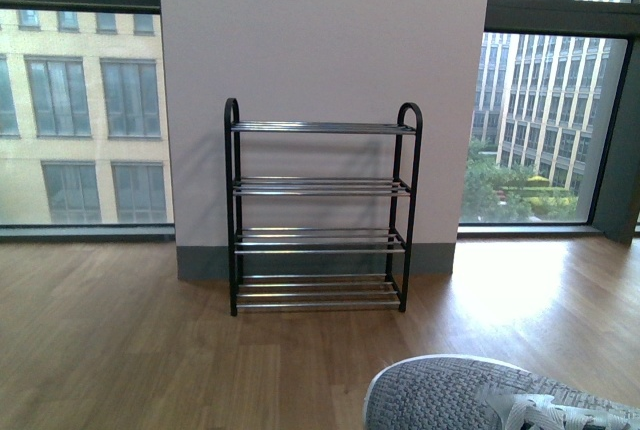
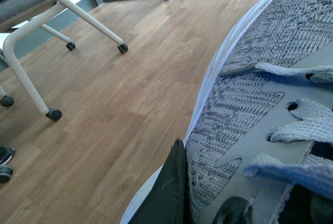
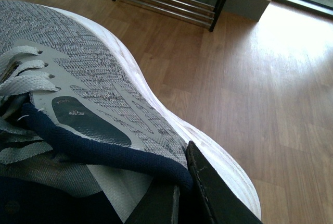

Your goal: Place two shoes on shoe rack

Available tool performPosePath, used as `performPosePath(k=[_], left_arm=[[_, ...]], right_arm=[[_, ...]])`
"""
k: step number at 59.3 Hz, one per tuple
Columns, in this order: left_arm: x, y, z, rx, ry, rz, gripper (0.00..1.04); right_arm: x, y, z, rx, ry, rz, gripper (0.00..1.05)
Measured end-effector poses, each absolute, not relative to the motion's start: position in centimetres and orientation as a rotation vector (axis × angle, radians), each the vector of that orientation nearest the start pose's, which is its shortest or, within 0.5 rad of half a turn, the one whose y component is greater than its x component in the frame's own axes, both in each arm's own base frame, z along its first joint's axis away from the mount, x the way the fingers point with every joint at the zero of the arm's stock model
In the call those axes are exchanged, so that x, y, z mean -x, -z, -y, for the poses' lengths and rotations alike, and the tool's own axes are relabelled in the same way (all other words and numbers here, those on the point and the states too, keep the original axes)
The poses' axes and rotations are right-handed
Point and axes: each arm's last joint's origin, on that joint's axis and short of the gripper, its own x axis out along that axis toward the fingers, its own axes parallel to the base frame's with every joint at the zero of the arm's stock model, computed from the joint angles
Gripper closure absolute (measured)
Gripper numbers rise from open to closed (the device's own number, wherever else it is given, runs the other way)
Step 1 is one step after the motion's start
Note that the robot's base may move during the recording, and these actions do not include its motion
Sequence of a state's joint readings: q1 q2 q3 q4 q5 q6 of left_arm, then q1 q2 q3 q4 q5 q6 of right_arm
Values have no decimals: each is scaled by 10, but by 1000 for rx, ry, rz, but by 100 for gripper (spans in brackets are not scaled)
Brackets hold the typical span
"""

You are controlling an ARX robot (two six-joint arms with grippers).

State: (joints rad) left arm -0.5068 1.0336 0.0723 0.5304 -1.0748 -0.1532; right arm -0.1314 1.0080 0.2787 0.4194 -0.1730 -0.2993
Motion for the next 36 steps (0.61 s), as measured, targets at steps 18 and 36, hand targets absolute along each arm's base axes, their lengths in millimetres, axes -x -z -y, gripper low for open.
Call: performPosePath(k=[18, 36], left_arm=[[-142, -130, 50, -163, -580, -262, 103], [-142, -130, 50, -163, -584, -261, 103]], right_arm=[[-192, -179, 20, 250, -87, -298, 103], [-192, -179, 20, 249, -93, -296, 103]])
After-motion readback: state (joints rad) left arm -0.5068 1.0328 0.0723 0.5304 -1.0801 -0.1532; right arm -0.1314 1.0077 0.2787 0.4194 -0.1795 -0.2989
